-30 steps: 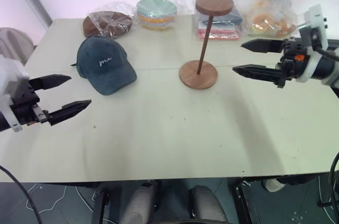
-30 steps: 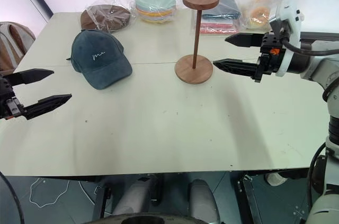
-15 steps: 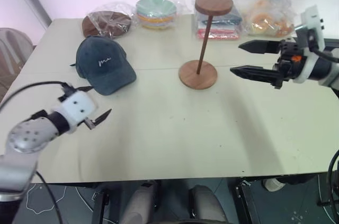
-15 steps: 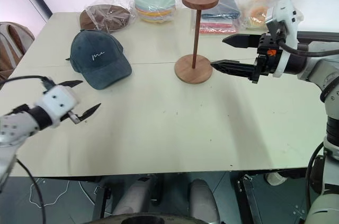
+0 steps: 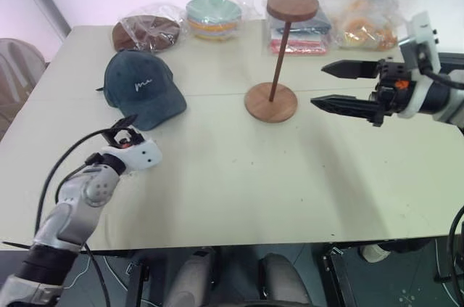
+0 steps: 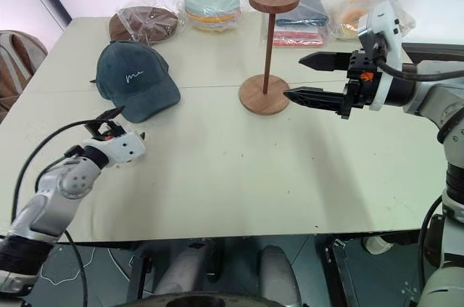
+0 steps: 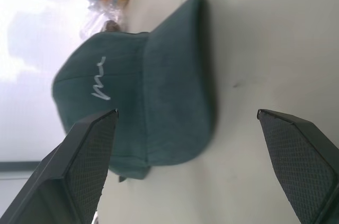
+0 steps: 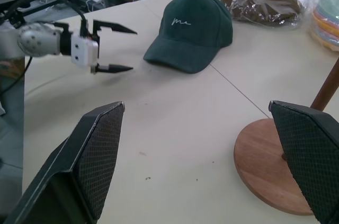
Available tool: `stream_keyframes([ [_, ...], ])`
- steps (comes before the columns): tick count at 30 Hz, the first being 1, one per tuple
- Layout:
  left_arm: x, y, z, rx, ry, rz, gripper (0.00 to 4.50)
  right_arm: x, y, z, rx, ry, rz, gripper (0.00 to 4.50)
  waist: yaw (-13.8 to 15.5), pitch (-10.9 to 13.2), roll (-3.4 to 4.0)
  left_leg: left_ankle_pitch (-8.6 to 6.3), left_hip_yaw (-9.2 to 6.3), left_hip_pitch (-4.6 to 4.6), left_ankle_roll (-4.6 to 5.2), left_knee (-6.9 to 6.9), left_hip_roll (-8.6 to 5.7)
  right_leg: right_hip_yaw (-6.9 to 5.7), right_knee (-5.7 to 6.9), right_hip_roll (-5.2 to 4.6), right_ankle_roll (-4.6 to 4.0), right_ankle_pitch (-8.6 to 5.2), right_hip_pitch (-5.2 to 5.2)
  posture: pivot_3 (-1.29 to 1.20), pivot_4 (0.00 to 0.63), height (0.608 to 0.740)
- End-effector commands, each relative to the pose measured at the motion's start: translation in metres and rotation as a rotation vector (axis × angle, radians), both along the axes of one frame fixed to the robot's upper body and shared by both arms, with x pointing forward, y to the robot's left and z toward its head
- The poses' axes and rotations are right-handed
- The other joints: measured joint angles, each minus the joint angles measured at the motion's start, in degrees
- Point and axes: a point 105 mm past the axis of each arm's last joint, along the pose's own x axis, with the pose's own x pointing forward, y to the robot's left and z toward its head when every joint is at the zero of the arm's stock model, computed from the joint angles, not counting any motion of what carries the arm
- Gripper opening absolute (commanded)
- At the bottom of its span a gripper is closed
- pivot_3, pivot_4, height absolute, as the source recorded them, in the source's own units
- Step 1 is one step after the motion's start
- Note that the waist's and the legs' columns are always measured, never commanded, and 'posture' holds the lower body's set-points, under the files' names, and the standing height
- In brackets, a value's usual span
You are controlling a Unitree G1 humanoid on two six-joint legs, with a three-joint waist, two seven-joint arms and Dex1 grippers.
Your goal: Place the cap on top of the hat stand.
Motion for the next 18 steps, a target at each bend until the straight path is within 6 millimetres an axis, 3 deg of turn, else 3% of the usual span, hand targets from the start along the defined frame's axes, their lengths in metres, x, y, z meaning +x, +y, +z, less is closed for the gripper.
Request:
stream_keyframes([
  [1,0.007,-0.002,0.007,0.01,-0.056,0.009,4.43,-0.009,0.0,0.019,0.0,-0.076,0.007,4.5,0.03,-0.01,0.01,0.0,0.0,0.0,0.0,0.01,0.0,0.0,0.02,0.0,0.0,0.0,0.0,0.0,0.15,0.74],
  [18,0.039,0.013,-0.003,0.049,-0.116,0.131,4.43,-0.011,-0.001,0.021,-0.005,-0.086,-0.012,4.5,0.03,-0.04,0.01,0.02,-0.08,0.02,-0.02,0.18,-0.02,-0.08,0.16,0.02,0.01,0.01,0.06,0.0,0.15,0.74],
])
